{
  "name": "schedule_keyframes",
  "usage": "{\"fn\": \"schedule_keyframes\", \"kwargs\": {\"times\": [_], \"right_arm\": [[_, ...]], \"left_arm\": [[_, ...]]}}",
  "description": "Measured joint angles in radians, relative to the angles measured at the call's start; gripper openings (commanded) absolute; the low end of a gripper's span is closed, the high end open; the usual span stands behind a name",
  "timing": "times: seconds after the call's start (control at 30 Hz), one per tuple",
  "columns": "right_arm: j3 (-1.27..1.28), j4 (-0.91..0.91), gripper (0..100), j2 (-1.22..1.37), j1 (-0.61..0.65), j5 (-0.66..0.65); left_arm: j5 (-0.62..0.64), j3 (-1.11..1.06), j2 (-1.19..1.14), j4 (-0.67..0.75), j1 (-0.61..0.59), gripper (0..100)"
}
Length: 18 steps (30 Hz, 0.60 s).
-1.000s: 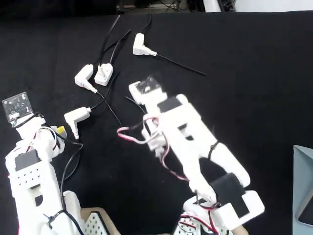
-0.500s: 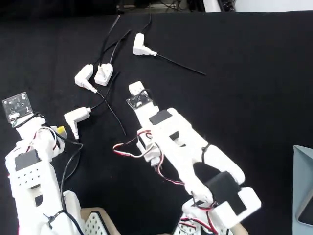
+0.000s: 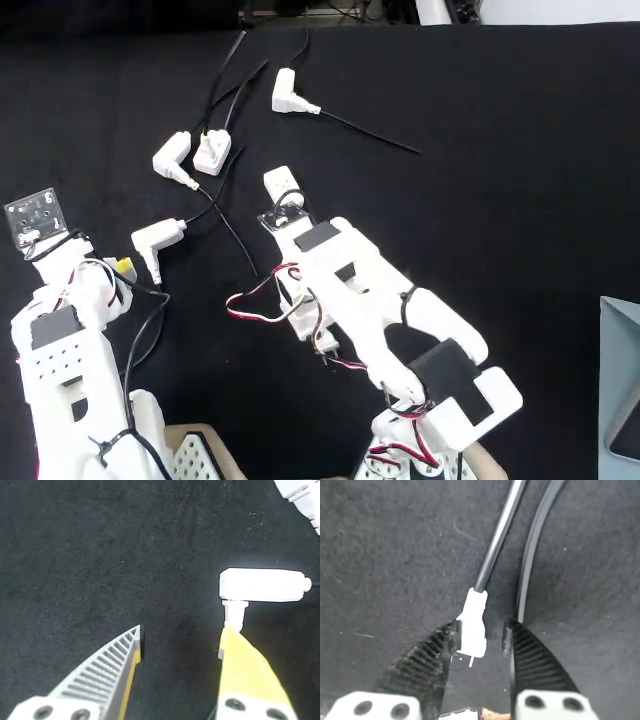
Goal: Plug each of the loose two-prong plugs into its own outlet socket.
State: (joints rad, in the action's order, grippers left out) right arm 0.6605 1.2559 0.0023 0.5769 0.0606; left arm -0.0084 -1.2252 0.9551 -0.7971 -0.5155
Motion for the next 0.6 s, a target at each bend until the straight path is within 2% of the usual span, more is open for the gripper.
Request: {"fn": "schedule_keyframes", "kwargs": {"times": [0.3, 0.6], "right_arm": [[0.0, 0.002, 13.9, 0.005, 0.0, 0.014], [-0.103, 0.012, 13.4, 0.189, 0.021, 0.048]], "left_arm": [[0.0, 0.0, 0.0, 0.0, 0.0, 25], [0.0, 0.0, 0.0, 0.0, 0.0, 25]]}}
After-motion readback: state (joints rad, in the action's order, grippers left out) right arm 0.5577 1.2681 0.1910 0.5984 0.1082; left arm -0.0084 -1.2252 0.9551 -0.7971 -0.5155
